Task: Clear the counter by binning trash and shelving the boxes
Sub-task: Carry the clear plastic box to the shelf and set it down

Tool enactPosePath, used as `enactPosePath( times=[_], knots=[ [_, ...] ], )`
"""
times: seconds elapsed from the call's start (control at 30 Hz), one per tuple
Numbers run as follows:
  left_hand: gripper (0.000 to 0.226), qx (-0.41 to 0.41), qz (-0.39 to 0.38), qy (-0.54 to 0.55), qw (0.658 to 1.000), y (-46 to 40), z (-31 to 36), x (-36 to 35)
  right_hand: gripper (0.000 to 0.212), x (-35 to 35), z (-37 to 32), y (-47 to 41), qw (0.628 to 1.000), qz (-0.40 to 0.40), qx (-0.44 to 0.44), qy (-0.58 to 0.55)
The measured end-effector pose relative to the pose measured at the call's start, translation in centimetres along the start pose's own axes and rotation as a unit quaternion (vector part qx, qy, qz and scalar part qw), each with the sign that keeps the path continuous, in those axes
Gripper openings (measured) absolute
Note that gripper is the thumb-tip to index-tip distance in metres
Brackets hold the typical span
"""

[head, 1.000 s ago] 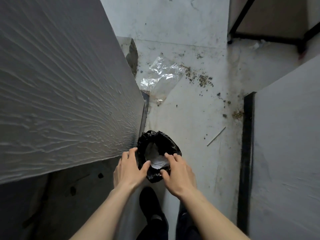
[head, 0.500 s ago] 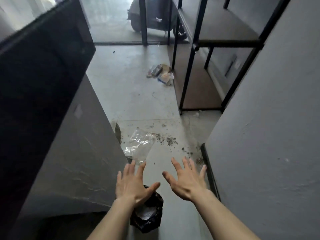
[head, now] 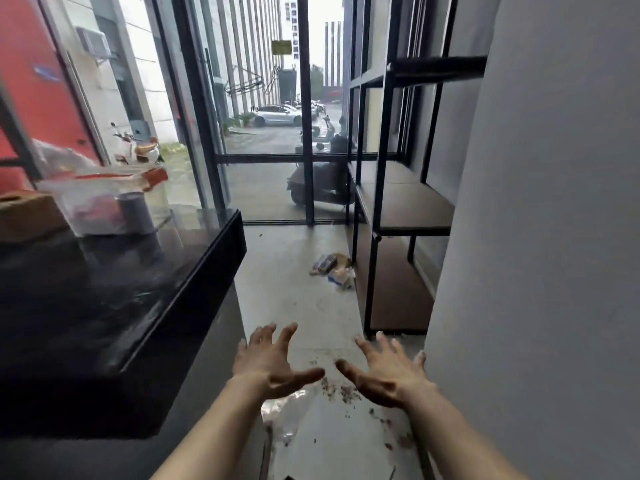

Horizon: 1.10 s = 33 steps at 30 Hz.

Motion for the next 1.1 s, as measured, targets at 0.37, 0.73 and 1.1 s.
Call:
enactPosePath(
  times=[0.37, 0.73, 1.1],
  knots=[
    [0.112, 0.004, 0.095, 0.007, 0.995, 8.3, -3.9, 13.8, 0.088, 11.5, -7.2, 6.7, 0.996, 0.054, 0.056, 0.052],
    [0.118, 0.050, 0.134, 0.059, 0.988, 9.0, -18.5, 22.9, 0.090, 14.4, -21.0, 2.8, 0.985, 0.095, 0.122, 0.077],
    [0.110, 0.095, 0.185, 0.214, 0.954, 4.3, -39.2, 27.6, 0.104, 13.4, -39.0, -6.5, 0.957, 0.188, 0.220, 0.008]
  ],
)
Point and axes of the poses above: each hand's wrist, its own y-axis away from the middle knuckle, its own x-axis out of the back of the hand, z = x × y, the point moved 8 cm from there along -y, towards the middle knuckle, and after that the axes turned 14 degrees about x, right-handed, at the moved point
